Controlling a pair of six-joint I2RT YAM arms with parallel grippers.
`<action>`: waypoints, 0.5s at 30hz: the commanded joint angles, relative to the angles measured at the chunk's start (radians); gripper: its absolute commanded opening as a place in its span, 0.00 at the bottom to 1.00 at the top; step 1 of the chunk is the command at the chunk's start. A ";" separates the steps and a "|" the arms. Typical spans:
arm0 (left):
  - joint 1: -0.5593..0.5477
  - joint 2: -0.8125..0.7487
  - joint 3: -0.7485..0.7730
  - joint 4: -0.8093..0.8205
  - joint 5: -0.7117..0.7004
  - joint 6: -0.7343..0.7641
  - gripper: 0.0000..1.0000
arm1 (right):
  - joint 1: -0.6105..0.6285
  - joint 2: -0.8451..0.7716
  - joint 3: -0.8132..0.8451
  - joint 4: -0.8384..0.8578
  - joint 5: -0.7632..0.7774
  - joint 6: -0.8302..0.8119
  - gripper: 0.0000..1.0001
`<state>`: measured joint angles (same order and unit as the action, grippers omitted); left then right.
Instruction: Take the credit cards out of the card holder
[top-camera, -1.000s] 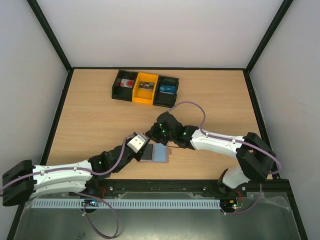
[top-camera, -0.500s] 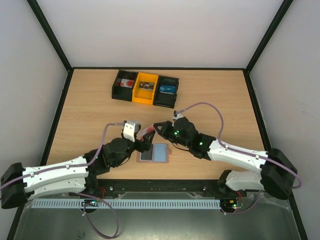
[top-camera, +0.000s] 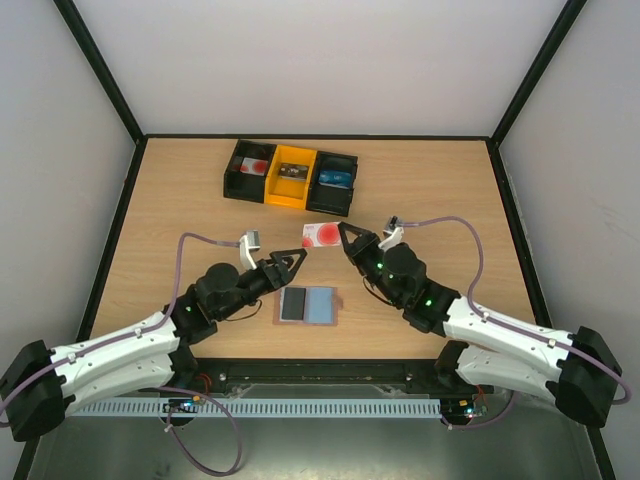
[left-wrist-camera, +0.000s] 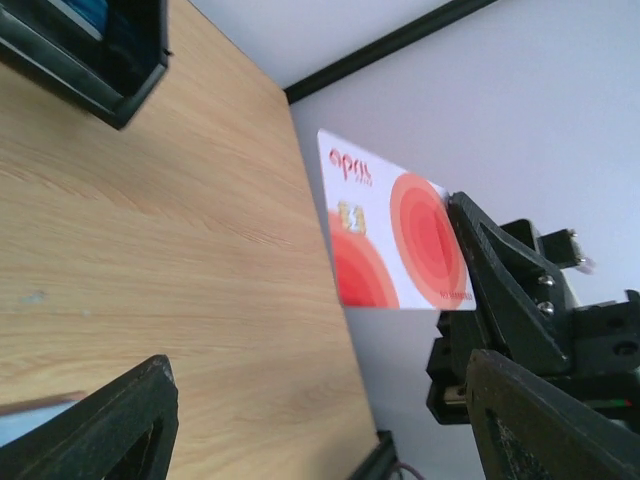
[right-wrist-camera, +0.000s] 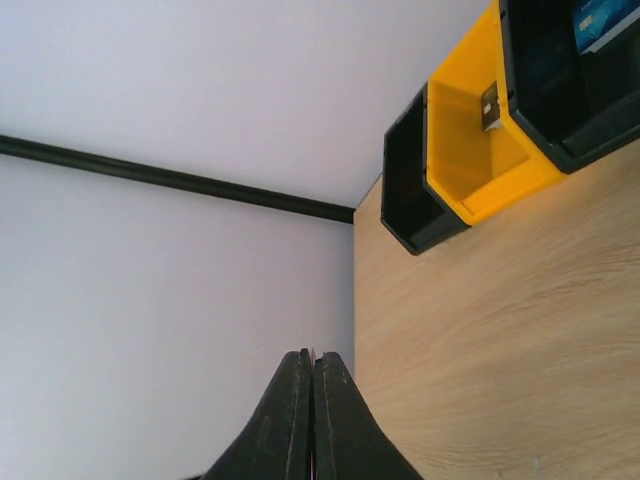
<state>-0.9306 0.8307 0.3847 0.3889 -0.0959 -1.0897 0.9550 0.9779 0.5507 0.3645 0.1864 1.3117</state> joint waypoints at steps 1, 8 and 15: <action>0.011 0.010 -0.019 0.165 0.081 -0.133 0.79 | -0.002 -0.039 -0.021 0.067 0.081 0.036 0.02; 0.046 0.027 -0.043 0.269 0.137 -0.172 0.75 | -0.001 -0.077 -0.037 0.061 0.066 0.042 0.02; 0.073 0.082 -0.035 0.351 0.224 -0.210 0.66 | -0.001 -0.117 -0.066 0.072 0.048 0.081 0.02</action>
<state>-0.8688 0.8932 0.3569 0.6403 0.0639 -1.2716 0.9550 0.8898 0.5003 0.4068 0.2188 1.3659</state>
